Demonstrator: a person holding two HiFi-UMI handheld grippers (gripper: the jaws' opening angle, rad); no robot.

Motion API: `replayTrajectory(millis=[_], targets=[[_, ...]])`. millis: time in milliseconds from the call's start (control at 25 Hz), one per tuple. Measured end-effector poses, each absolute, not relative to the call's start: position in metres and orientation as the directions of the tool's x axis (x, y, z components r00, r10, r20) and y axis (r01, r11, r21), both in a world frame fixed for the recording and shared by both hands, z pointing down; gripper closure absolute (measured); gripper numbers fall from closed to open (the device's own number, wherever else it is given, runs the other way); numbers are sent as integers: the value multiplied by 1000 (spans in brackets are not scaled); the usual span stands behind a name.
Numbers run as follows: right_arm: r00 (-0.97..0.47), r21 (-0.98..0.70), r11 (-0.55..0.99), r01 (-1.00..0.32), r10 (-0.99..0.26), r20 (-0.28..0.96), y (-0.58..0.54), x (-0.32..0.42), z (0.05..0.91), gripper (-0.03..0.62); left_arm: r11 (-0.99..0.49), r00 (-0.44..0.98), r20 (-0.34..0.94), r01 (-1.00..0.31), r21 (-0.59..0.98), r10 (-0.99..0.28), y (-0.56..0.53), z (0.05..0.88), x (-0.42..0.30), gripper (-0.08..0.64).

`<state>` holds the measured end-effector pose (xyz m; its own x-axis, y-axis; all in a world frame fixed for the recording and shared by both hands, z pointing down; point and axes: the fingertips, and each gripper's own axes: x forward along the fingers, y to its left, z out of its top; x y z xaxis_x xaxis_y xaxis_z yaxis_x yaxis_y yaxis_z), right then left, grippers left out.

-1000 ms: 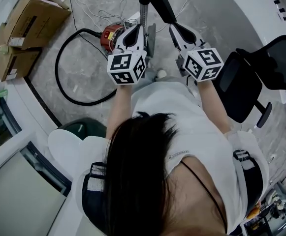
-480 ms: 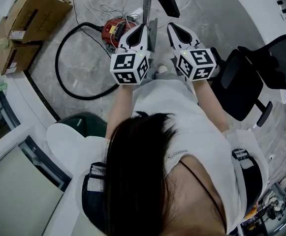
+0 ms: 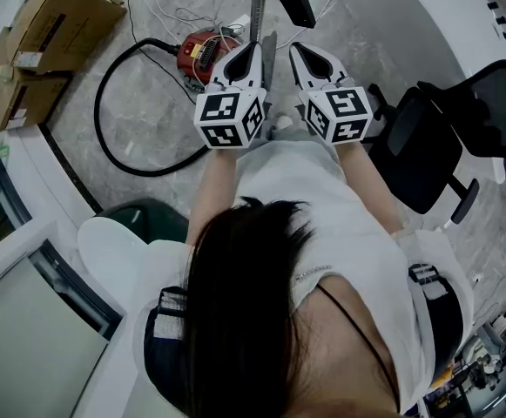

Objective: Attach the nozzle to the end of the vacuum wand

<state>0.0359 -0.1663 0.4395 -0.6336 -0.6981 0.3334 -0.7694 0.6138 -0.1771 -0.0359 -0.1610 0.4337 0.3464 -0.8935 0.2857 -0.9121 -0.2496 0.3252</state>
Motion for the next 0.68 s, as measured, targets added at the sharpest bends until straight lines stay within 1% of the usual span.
replayTrajectory(millis=[480, 680], targets=[[-630, -161, 620, -768, -687, 361, -167, 37, 448, 577, -253, 346, 315, -920, 299, -884, -160, 442, -28, 558], [-630, -146, 627, -765, -685, 366, -171, 33, 450, 577, -267, 348, 331, -926, 266, -877, -164, 444, -28, 558]])
